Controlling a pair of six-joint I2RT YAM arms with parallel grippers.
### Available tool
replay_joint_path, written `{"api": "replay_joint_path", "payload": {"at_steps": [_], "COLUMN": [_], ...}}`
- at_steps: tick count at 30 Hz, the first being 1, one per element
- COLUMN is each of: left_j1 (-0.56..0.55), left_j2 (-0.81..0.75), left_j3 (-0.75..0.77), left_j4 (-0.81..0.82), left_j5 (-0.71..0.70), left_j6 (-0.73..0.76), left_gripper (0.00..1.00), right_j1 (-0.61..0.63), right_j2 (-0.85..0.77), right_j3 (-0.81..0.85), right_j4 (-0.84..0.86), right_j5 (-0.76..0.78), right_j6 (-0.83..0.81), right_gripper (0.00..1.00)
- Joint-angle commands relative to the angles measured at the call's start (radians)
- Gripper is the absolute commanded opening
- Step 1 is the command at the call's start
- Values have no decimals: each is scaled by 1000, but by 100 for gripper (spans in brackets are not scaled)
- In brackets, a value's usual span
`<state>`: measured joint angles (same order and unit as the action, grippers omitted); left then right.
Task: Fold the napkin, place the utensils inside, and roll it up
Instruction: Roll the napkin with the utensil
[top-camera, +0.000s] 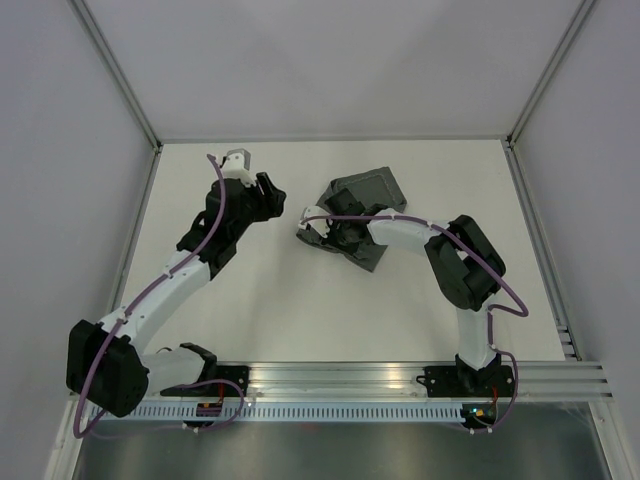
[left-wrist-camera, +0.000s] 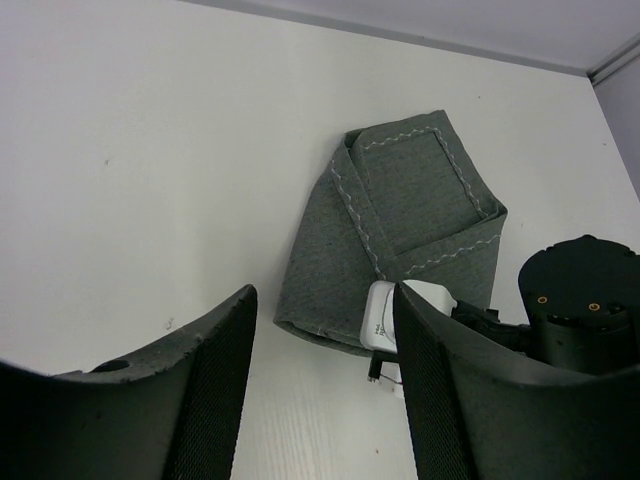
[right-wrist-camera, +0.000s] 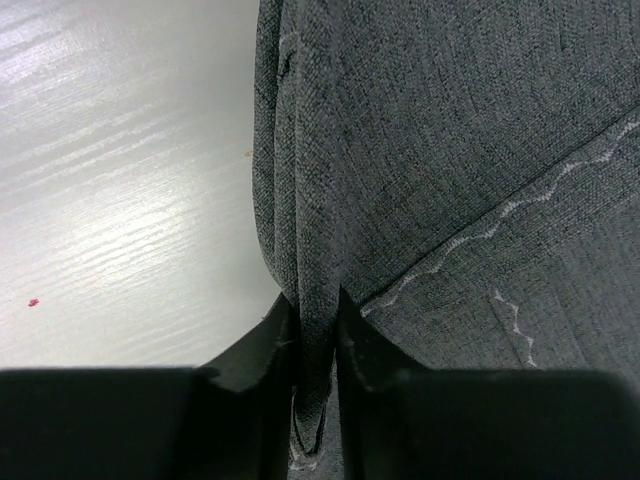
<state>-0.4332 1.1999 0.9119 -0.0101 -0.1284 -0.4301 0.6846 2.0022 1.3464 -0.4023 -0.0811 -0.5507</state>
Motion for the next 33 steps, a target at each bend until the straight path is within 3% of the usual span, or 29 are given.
{"api": "replay_joint_path", "payload": {"at_steps": [1, 2, 3, 14, 19, 23, 27, 33], "left_j1": [2, 1, -7, -165, -202, -283, -400, -522], "left_j2": [-25, -29, -36, -152, -230, -253, -235, -149], "left_j3": [-19, -24, -34, -158, -260, -330, -392, -424], "left_j4": [55, 56, 58, 140, 242, 344, 481, 549], "left_j5": [15, 15, 12, -142, -116, -103, -111, -117], "left_j6": [10, 10, 19, 157, 211, 353, 477, 634], "left_gripper": [63, 83, 88, 63, 63, 61, 61, 67], "right_j1": [-3, -7, -11, -106, -148, -181, -206, -237], "right_j2": [63, 61, 60, 49, 75, 105, 130, 168], "right_j3": [-53, -53, -53, -39, 0, 48, 60, 80], "right_j4": [-70, -79, -87, -292, -444, -550, -615, -694], "right_j5": [20, 8, -24, -255, -336, -387, -420, -442], "right_j6": [-34, -43, -49, -187, -279, -339, -390, -445], "right_gripper": [16, 13, 12, 7, 5, 5, 4, 4]}}
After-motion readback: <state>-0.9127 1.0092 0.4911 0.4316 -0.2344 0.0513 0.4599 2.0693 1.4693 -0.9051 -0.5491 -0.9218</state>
